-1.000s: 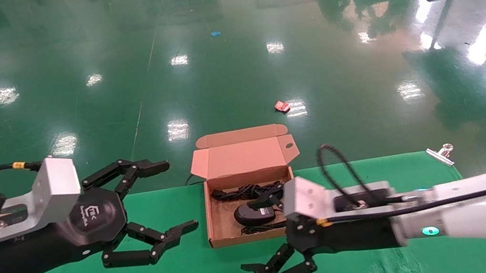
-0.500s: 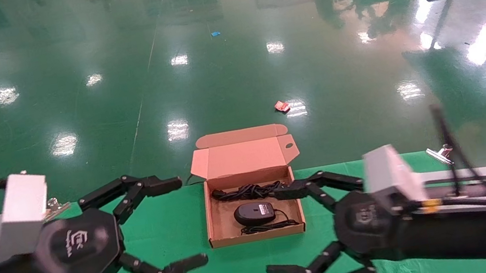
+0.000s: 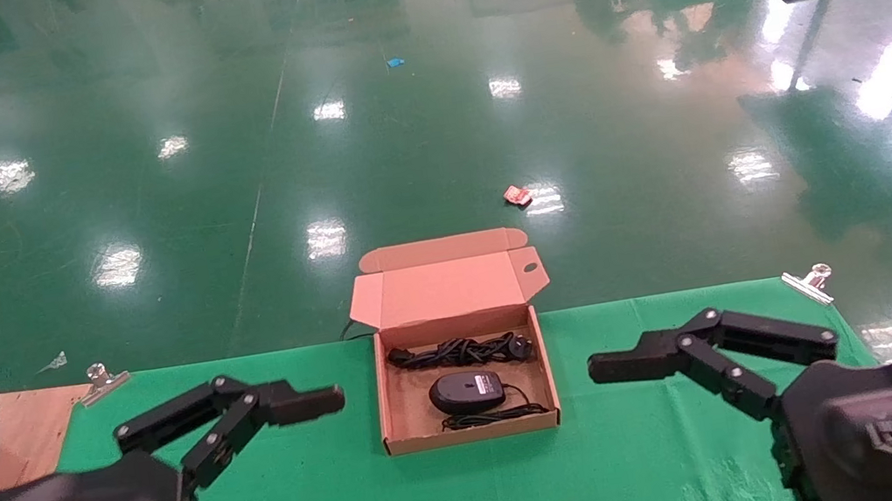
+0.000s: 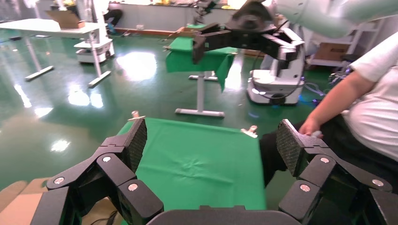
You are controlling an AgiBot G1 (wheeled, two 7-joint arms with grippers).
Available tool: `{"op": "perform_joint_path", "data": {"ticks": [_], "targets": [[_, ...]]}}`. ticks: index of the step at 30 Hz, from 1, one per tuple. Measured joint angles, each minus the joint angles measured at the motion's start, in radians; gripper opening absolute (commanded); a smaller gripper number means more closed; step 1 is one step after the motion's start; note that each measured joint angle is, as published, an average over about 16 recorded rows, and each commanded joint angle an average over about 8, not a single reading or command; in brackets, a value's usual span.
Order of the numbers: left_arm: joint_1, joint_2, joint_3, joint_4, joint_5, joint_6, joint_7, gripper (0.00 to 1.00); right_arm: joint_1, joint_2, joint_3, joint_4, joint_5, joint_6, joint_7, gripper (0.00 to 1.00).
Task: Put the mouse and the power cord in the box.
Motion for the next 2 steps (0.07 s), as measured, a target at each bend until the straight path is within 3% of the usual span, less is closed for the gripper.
{"op": "perform_joint_path", "data": {"ticks": [2], "targets": [[0.006,0.0,-0.011,-0.004,-0.002,0.01,-0.007,1.0,-0.008,0.01,0.014,0.009,0.009,-0.01,0.006,1.0]]}}
